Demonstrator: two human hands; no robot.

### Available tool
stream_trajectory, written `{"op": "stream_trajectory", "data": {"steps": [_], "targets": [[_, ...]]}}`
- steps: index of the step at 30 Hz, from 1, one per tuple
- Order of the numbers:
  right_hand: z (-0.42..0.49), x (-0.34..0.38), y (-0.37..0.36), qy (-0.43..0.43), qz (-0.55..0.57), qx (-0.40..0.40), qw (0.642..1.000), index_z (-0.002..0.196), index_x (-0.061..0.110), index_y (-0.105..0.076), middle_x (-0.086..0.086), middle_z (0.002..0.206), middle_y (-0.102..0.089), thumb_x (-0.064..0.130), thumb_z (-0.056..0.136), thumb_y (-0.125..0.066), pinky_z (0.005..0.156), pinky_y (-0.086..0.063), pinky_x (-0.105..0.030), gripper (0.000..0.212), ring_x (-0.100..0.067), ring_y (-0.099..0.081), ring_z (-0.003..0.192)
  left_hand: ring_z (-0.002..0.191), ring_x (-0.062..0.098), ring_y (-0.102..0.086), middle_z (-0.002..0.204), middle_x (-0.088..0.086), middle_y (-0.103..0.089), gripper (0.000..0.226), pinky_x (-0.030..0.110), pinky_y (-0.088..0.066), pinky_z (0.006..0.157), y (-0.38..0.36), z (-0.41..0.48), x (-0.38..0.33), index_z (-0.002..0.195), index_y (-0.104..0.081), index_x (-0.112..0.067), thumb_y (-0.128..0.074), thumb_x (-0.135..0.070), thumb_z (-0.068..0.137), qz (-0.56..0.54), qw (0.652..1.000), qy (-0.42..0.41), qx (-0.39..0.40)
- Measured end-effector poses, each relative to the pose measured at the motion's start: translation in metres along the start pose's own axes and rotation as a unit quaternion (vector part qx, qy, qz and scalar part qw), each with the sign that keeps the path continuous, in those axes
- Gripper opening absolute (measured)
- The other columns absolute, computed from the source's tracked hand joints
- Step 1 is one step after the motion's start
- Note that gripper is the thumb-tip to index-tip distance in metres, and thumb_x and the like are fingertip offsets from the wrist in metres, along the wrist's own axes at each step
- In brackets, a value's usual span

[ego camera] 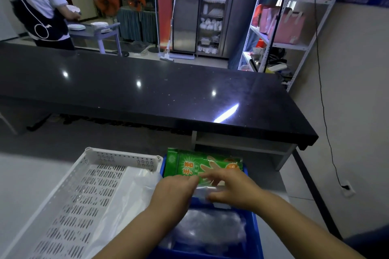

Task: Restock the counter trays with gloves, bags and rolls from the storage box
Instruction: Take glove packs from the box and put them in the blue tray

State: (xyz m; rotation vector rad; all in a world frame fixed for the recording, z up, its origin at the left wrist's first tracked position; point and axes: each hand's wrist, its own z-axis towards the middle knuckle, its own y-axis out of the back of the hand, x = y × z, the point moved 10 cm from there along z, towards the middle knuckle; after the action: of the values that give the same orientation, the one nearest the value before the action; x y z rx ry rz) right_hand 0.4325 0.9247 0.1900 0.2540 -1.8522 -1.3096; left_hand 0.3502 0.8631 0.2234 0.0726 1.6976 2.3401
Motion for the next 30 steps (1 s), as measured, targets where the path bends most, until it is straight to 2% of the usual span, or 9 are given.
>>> {"op": "stream_trajectory", "data": {"steps": [3,8,11,13,17,21,24,27,30], "targets": [[-0.003,0.006,0.041,0.02,-0.064,-0.145,0.987,0.094,0.024,-0.07,0.001,0.087,-0.071,0.03,0.083,-0.064,0.07,-0.05,-0.033,0.013,-0.015,-0.062,0.077,0.037,0.013,-0.048,0.044,-0.003,-0.053,0.039,0.02,-0.024,0.036,0.017,0.025,-0.001,0.058,-0.053,-0.021,-0.084,-0.01,0.037,0.003,0.999,0.006,-0.032],[-0.018,0.025,0.09,0.11,-0.183,-0.349,0.912,0.076,0.017,-0.071,0.0,0.07,-0.071,0.018,0.076,-0.07,0.06,-0.05,-0.035,0.002,-0.02,-0.062,0.061,0.047,0.02,-0.052,0.055,-0.001,-0.058,0.023,0.025,-0.031,0.047,0.041,0.054,0.008,0.067,-0.056,-0.017,-0.077,-0.01,0.06,-0.026,0.992,0.017,-0.123],[-0.029,0.012,0.085,0.09,-0.21,-0.426,0.875,0.069,0.016,-0.07,-0.001,0.072,-0.069,0.015,0.075,-0.063,0.064,-0.044,-0.033,0.009,-0.024,-0.061,0.066,0.058,0.023,-0.059,0.064,0.001,-0.064,0.023,0.029,-0.045,0.055,0.017,0.05,0.019,0.075,-0.063,-0.016,-0.077,-0.007,0.058,-0.032,0.994,0.028,-0.096],[-0.028,-0.002,0.06,0.05,-0.233,-0.408,0.881,0.061,0.017,-0.068,-0.002,0.068,-0.065,0.018,0.069,-0.067,0.062,-0.038,-0.032,0.009,-0.026,-0.058,0.064,0.055,0.023,-0.059,0.059,0.0,-0.063,0.032,0.027,-0.046,0.054,-0.013,0.04,0.022,0.066,-0.063,-0.017,-0.081,-0.005,0.042,0.002,0.999,0.023,-0.029],[-0.011,-0.02,0.006,0.03,-0.241,-0.273,0.931,0.054,0.017,-0.066,0.0,0.058,-0.059,0.006,0.048,-0.083,0.058,-0.043,-0.028,0.021,-0.022,-0.058,0.061,0.043,0.021,-0.055,0.047,-0.002,-0.058,0.038,0.021,-0.042,0.044,-0.061,0.021,0.029,0.05,-0.056,-0.018,-0.079,-0.004,0.024,0.024,0.996,0.016,0.085],[-0.004,-0.03,-0.005,-0.006,-0.201,-0.181,0.963,0.058,0.017,-0.068,0.001,0.056,-0.063,0.009,0.052,-0.078,0.061,-0.052,-0.028,0.014,-0.02,-0.059,0.058,0.056,0.029,-0.059,0.058,0.006,-0.062,0.021,0.028,-0.036,0.046,-0.078,0.016,0.045,0.058,-0.05,-0.015,-0.066,-0.003,0.052,-0.022,0.991,0.052,0.118],[0.0,-0.045,-0.013,-0.073,-0.134,-0.119,0.981,0.086,0.022,-0.068,-0.002,0.081,-0.07,0.024,0.077,-0.06,0.072,-0.049,-0.032,0.012,-0.024,-0.06,0.08,0.081,0.032,-0.06,0.084,0.008,-0.067,0.01,0.03,-0.033,0.056,-0.088,0.015,0.055,0.073,-0.045,-0.02,-0.044,-0.011,0.077,-0.05,0.986,0.081,0.137],[-0.004,-0.058,-0.013,-0.121,-0.054,-0.135,0.982,0.113,0.032,-0.059,0.003,0.095,-0.07,0.035,0.081,-0.061,0.075,-0.044,-0.029,0.032,-0.019,-0.057,0.092,0.082,0.032,-0.059,0.087,0.009,-0.066,0.015,0.031,-0.031,0.056,-0.096,0.016,0.058,0.073,-0.04,-0.023,-0.041,-0.01,0.08,-0.055,0.981,0.092,0.162],[-0.007,-0.043,0.001,-0.078,-0.122,-0.192,0.971,0.111,0.024,-0.063,0.003,0.095,-0.071,0.023,0.077,-0.066,0.076,-0.045,-0.031,0.034,-0.02,-0.062,0.088,0.082,0.033,-0.058,0.09,0.009,-0.065,0.014,0.033,-0.033,0.059,-0.098,0.02,0.056,0.08,-0.043,-0.021,-0.041,-0.007,0.079,-0.041,0.982,0.084,0.166]]}}
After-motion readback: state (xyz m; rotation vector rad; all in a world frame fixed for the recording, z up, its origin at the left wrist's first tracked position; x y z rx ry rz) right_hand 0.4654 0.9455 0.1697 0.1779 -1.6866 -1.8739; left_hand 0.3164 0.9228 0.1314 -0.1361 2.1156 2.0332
